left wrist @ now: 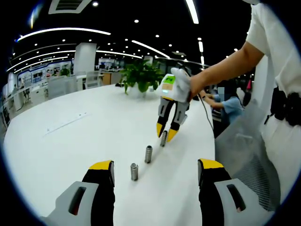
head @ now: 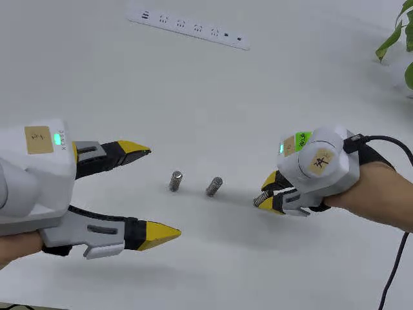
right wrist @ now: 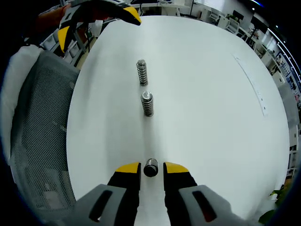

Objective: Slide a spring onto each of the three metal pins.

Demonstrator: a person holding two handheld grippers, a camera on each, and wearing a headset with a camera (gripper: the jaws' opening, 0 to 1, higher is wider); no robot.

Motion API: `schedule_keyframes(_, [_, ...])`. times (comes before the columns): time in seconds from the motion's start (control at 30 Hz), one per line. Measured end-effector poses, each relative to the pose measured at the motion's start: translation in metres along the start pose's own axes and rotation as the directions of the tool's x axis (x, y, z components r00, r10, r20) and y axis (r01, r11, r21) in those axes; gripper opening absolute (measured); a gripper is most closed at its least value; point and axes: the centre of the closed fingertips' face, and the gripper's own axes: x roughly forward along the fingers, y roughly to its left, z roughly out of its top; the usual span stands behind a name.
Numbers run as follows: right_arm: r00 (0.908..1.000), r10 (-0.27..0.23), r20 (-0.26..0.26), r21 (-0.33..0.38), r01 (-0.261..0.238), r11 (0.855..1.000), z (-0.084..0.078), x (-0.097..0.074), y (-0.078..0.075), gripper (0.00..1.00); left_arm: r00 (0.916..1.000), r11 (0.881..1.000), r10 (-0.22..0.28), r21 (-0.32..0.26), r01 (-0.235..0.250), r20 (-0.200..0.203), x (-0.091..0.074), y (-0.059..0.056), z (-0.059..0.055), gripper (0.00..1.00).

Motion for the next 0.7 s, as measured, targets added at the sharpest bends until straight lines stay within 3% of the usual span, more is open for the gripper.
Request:
schedule_keyframes(0.27, [0.9975, -0.013, 0.070, 0.067, 0.009, 0.998, 0.000, -0.018, 0.002, 0.26, 1.0000, 1.000, 0.001, -0.001, -0.001, -0.004, -0.002, 0.001, 0.000, 0.74])
schedule_keyframes(0.37, [0.9921, -0.033, 0.121, 0.134, 0.016, 0.991, 0.000, -0.026, 0.001, 0.30, 1.0000, 1.000, 0.006, -0.006, -0.006, -0.002, -0.003, 0.002, -0.001, 0.75])
schedule_keyframes(0.53, [0.9765, -0.060, 0.207, 0.224, 0.013, 0.975, -0.003, -0.042, 0.005, 0.38, 0.9998, 1.000, 0.009, 0.002, -0.009, -0.018, -0.006, 0.003, -0.006, 0.76])
schedule_keyframes(0.7, [0.9510, -0.098, 0.293, 0.306, 0.004, 0.952, -0.007, -0.057, 0.011, 0.48, 0.9996, 1.000, 0.012, 0.007, -0.011, -0.026, -0.010, 0.004, -0.012, 0.79])
